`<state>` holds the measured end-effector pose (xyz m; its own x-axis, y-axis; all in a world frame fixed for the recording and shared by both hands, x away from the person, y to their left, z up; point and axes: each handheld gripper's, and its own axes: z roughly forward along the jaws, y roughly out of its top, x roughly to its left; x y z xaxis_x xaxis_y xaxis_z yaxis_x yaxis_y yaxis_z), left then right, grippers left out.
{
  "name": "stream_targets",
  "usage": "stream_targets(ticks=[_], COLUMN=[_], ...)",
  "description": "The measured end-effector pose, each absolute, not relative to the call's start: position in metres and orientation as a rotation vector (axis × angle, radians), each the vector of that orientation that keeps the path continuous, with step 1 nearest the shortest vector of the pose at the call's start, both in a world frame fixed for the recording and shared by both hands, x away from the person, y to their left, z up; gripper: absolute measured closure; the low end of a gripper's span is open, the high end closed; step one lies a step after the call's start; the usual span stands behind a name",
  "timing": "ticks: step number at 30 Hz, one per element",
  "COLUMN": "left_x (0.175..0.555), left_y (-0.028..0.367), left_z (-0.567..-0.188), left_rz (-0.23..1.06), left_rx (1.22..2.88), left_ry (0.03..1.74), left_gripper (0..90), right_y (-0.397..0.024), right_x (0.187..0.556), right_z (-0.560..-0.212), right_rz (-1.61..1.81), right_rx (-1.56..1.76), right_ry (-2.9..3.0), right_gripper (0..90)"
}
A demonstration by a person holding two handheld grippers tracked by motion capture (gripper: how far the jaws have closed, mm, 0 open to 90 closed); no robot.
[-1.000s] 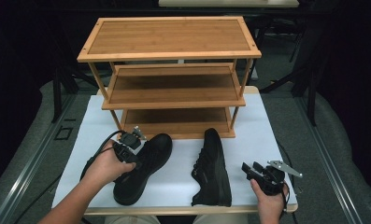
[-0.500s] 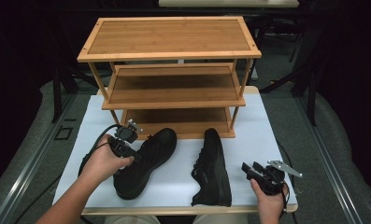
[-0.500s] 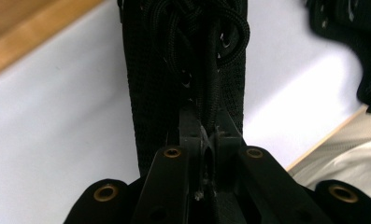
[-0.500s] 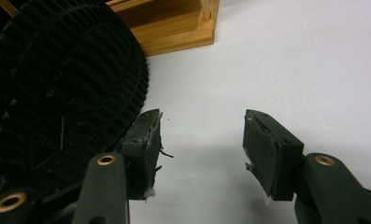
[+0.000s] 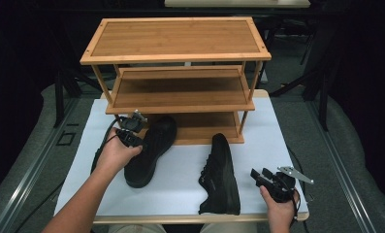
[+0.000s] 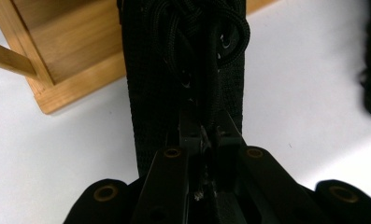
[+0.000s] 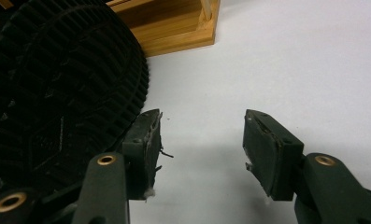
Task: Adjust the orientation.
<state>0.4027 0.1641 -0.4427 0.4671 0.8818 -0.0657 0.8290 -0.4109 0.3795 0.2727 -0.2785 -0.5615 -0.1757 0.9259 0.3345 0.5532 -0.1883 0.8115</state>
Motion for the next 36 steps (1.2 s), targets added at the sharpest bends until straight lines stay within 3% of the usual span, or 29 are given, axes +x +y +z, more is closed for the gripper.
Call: stream_targets(ticks=[14,21,29,36], left_x=[0.413,0.408,0.373,0.335], left_y=[0.162,0.17,0.194,0.216], left_z=[-0.454,-0.444,-0.421,-0.427], left_rz=[0.241,0.234,0.251,0.265], left_rx=[2.284,2.237,2.152,2.114], left_ry=[1.46,1.424,1.298,1.196], left_gripper=[84.6,73.5,61.0,59.3], right_y=[-0.278,-0.278,-0.278,-0.277], right_x=[0.273,0.273,0.273,0.273], right_z=[-0.562,-0.563,-0.563,-0.562], right_rz=[1.321,1.325,1.325,1.322], right_rx=[1.708,1.711,1.714,1.712], right_ry=[1.693,1.693,1.691,1.693], right_gripper=[46.4,46.3,46.3,46.2])
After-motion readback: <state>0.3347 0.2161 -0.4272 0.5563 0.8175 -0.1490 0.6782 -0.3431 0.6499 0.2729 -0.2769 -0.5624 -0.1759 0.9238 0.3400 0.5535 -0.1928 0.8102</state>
